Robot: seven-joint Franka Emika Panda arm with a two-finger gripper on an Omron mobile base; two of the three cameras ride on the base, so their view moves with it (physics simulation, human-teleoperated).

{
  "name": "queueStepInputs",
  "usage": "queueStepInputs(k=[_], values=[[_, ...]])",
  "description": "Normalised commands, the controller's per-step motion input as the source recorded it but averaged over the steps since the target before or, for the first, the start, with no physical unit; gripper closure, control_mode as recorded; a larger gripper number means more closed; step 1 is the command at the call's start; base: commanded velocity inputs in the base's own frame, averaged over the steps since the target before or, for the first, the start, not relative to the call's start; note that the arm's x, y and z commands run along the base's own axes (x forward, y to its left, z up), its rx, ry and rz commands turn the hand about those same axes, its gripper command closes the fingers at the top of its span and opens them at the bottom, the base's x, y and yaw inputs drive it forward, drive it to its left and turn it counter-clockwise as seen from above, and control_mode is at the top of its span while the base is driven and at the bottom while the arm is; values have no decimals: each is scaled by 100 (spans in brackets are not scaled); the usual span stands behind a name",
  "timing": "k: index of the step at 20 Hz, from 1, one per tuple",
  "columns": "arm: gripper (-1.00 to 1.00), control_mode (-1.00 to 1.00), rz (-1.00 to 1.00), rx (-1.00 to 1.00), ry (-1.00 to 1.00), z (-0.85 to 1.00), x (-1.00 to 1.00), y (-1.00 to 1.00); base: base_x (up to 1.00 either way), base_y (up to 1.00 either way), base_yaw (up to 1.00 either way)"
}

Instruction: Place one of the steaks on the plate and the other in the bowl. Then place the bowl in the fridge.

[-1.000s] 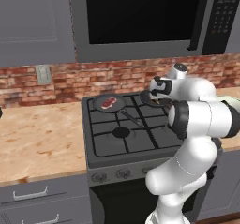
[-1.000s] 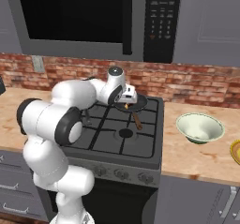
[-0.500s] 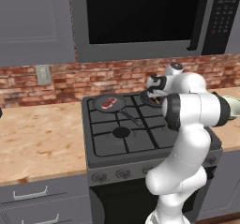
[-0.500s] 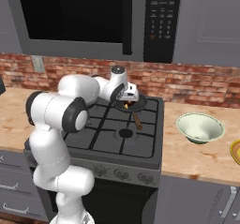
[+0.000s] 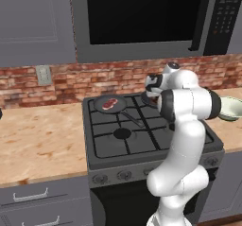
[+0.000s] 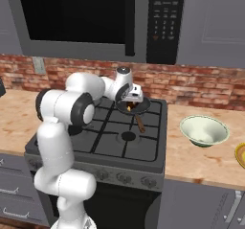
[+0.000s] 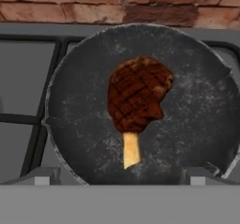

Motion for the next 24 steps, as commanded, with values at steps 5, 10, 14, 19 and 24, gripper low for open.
queueStepInputs(k=[5,10,14,19,24], values=[[-100,-100,0,1,1,-33,29,-3,0,0,0],[-100,-100,0,1,6,-10,23,-11,0,0,0],[-100,-100,0,0,4,-14,25,-11,0,0,0],[-100,-100,0,0,4,-17,20,0,0,0,0],[-100,-100,0,0,0,-14,24,0,0,0,0]])
